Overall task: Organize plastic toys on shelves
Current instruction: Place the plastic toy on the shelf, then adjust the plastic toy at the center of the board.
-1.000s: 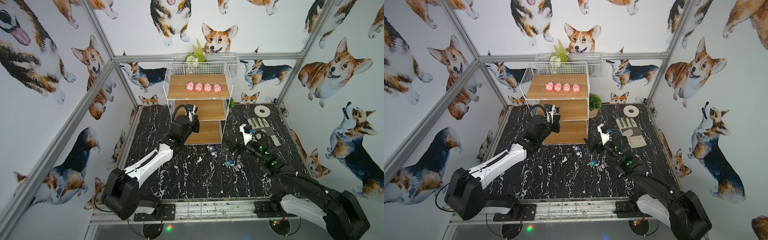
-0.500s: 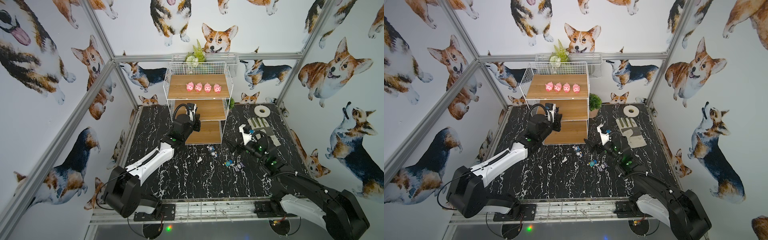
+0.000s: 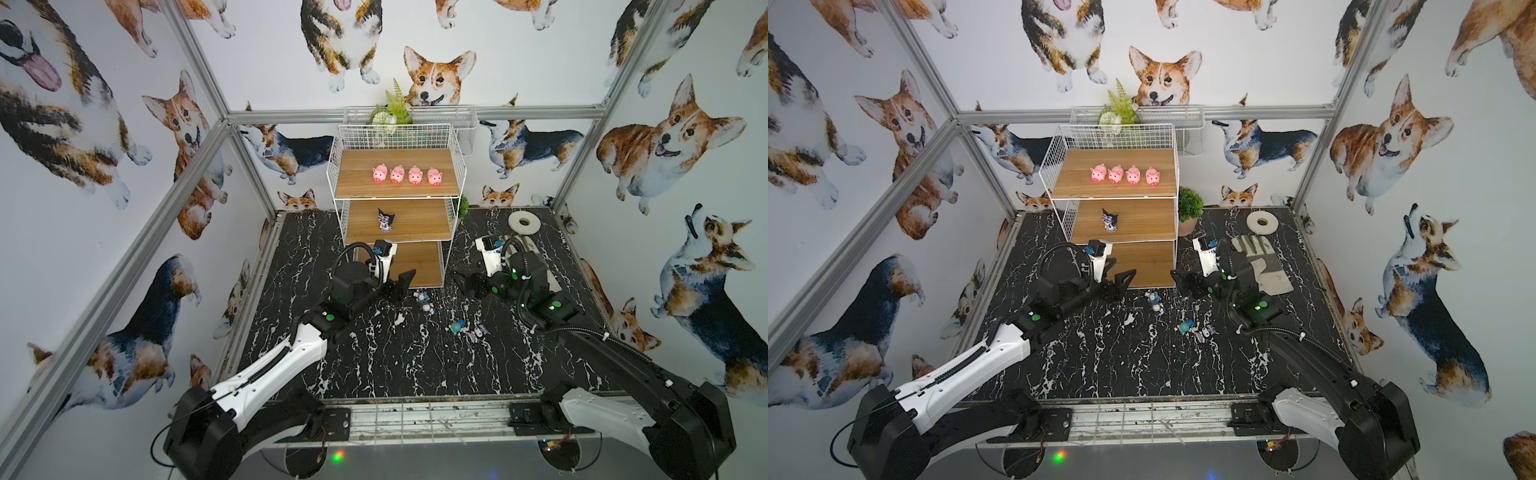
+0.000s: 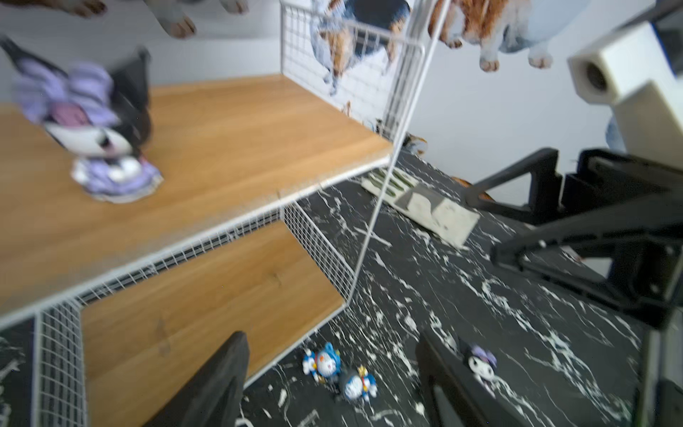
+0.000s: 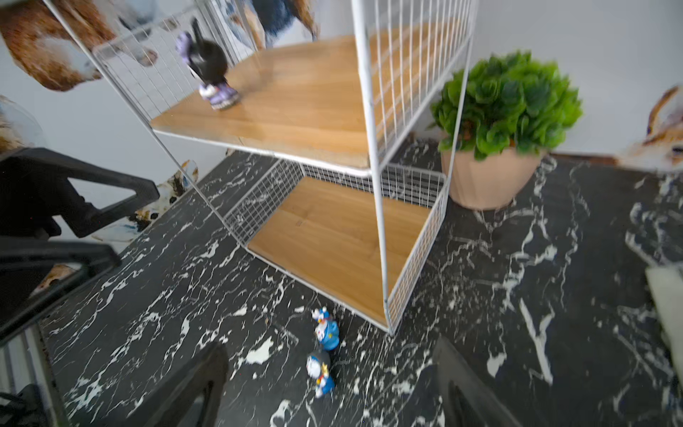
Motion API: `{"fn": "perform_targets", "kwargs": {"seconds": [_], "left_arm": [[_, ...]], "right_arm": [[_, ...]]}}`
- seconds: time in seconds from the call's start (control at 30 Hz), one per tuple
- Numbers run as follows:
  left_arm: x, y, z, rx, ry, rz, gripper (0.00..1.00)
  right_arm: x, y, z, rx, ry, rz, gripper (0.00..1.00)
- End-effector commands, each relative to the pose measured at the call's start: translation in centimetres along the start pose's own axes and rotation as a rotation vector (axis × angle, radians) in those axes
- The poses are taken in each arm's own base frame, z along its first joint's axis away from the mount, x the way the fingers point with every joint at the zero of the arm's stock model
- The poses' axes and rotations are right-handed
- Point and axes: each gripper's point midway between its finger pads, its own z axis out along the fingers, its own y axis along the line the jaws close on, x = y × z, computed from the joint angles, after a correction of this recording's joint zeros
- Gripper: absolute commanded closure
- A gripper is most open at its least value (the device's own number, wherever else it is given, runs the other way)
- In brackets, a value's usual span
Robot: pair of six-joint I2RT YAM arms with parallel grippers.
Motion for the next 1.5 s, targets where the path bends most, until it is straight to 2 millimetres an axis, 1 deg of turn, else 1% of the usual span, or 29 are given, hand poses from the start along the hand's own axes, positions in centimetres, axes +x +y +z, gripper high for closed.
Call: {"fn": "perform_targets", "kwargs": {"seconds": [0.0, 0.03, 0.1, 0.2, 0.23, 0.27, 0.3, 0.33, 0.43, 0.47, 0.57, 0.67, 0.7, 0.77, 0.83, 0.9, 1.0, 1.1, 1.27, 1.37, 1.47], "left_arm": [[2.7, -1.8, -0.2, 0.1, 0.072, -0.13, 0.14], [3.5, -1.9, 0.0, 0.11, 0.103, -0.169, 0.1], [4.4, -2.5, 0.4, 0.14, 0.157, -0.229, 0.09], [5.8, -4.2, 1.2, 0.208, 0.251, -0.279, 0.09], [6.4, -4.8, 1.5, 0.225, 0.283, -0.278, 0.09], [7.0, -5.2, 1.7, 0.234, 0.313, -0.274, 0.09], [7.4, -5.5, 1.8, 0.237, 0.333, -0.272, 0.09], [7.9, -6.0, 1.9, 0.247, 0.365, -0.266, 0.09], [9.0, -6.8, 2.1, 0.242, 0.431, -0.241, 0.09], [9.4, -7.0, 2.1, 0.235, 0.449, -0.23, 0.09], [10.5, -7.1, 2.4, 0.214, 0.494, -0.221, 0.09], [11.9, -7.8, 2.7, 0.23, 0.548, -0.229, 0.09], [10.6, -8.4, 3.1, 0.25, 0.525, -0.227, 0.09], [10.9, -9.1, 3.4, 0.271, 0.541, -0.235, 0.09], [11.3, -9.4, 3.6, 0.279, 0.56, -0.239, 0.09], [11.8, -9.7, 3.9, 0.285, 0.578, -0.242, 0.09], [12.3, -10.2, 4.1, 0.3, 0.601, -0.252, 0.09], [12.5, -10.3, 4.3, 0.304, 0.609, -0.251, 0.09], [12.7, -10.4, 4.5, 0.301, 0.628, -0.242, 0.09], [12.9, -10.3, 4.5, 0.294, 0.634, -0.238, 0.09], [13.0, -10.4, 4.7, 0.296, 0.643, -0.236, 0.09]], "right_arm": [[7.3, -1.4, -1.1, 0.081, 0.297, 0.24, 0.1], [8.9, -1.7, -1.3, 0.083, 0.346, 0.316, 0.12], [11.7, -2.4, -1.6, 0.072, 0.416, 0.477, 0.17], [15.6, -4.1, -2.0, 0.048, 0.449, 0.75, 0.32], [16.5, -4.7, -2.0, 0.034, 0.432, 0.826, 0.35], [16.9, -5.2, -2.0, 0.021, 0.406, 0.876, 0.38], [17.5, -5.8, -2.1, 0.014, 0.375, 0.936, 0.43], [17.7, -6.1, -2.2, 0.007, 0.354, 0.964, 0.47], [18.3, -6.9, -2.6, 0.033, 0.318, 0.984, 0.53], [18.5, -7.1, -2.8, 0.045, 0.308, 0.977, 0.54], [19.5, -7.9, -3.4, 0.1, 0.288, 0.998, 0.62], [20.0, -8.3, -4.3, 0.136, 0.263, 1.018, 0.63], [20.1, -8.4, -4.7, 0.152, 0.256, 1.022, 0.63], [20.4, -8.6, -5.5, 0.19, 0.237, 1.027, 0.64], [20.8, -8.8, -5.9, 0.21, 0.204, 1.045, 0.67], [20.9, -8.5, -5.9, 0.183, 0.181, 1.064, 0.69], [21.6, -8.2, -6.1, 0.18, 0.207, 1.069, 0.7], [21.7, -8.1, -6.0, 0.18, 0.226, 1.077, 0.7], [22.4, -7.6, -5.3, 0.161, 0.326, 1.089, 0.71], [22.3, -7.5, -4.5, 0.118, 0.329, 1.105, 0.71], [21.5, -7.4, -3.8, 0.078, 0.309, 1.107, 0.72]]}}
